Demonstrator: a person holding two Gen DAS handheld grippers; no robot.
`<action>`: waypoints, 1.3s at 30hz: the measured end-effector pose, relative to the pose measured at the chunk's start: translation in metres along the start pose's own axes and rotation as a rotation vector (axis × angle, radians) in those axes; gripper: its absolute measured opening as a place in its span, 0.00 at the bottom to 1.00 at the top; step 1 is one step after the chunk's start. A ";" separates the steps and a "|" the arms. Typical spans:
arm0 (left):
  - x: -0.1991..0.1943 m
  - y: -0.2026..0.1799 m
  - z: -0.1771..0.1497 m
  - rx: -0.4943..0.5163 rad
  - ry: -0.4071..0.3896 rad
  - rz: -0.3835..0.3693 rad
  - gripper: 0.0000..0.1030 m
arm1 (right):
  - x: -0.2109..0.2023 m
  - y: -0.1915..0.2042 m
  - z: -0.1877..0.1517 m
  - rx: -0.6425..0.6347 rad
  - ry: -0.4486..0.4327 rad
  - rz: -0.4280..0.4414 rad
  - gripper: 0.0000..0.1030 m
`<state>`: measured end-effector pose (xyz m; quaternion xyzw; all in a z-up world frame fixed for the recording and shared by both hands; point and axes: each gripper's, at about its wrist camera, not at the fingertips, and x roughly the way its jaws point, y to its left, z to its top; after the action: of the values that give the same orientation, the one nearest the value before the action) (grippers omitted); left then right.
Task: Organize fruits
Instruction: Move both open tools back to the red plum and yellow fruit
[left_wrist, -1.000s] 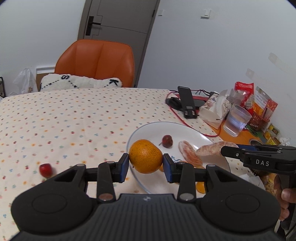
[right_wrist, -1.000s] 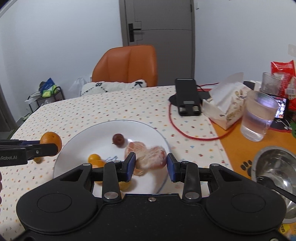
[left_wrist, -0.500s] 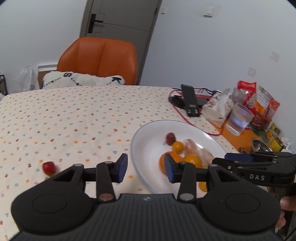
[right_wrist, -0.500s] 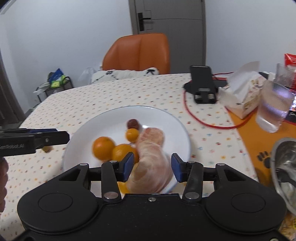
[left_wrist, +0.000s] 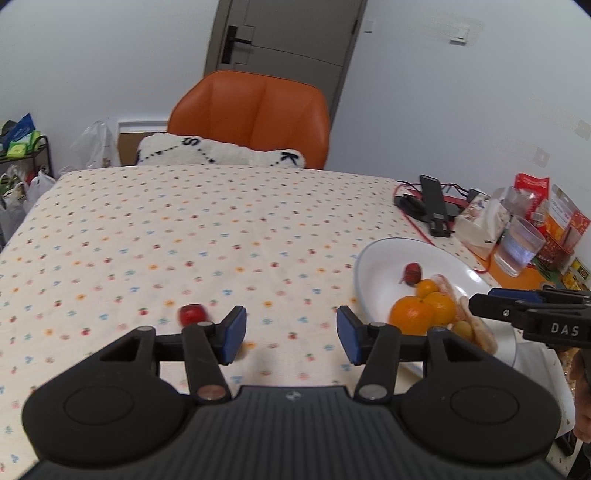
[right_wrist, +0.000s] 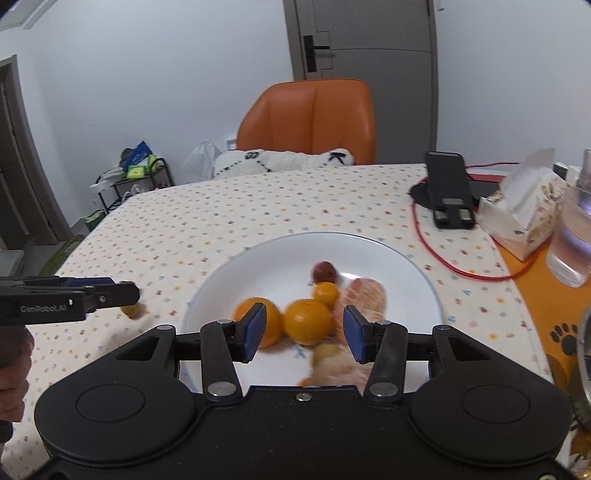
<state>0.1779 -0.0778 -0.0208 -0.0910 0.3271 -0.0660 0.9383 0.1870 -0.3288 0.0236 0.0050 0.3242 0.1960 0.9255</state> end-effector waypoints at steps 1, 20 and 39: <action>-0.001 0.003 0.000 -0.003 0.001 0.005 0.51 | 0.000 0.003 0.001 -0.002 -0.001 0.005 0.46; -0.020 0.045 -0.004 -0.024 0.008 0.090 0.53 | 0.019 0.061 0.007 -0.042 0.002 0.144 0.49; -0.024 0.071 0.001 -0.033 -0.007 0.154 0.75 | 0.050 0.109 0.008 -0.094 0.026 0.285 0.75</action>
<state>0.1644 -0.0042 -0.0213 -0.0813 0.3311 0.0120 0.9400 0.1882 -0.2085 0.0147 0.0049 0.3226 0.3405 0.8832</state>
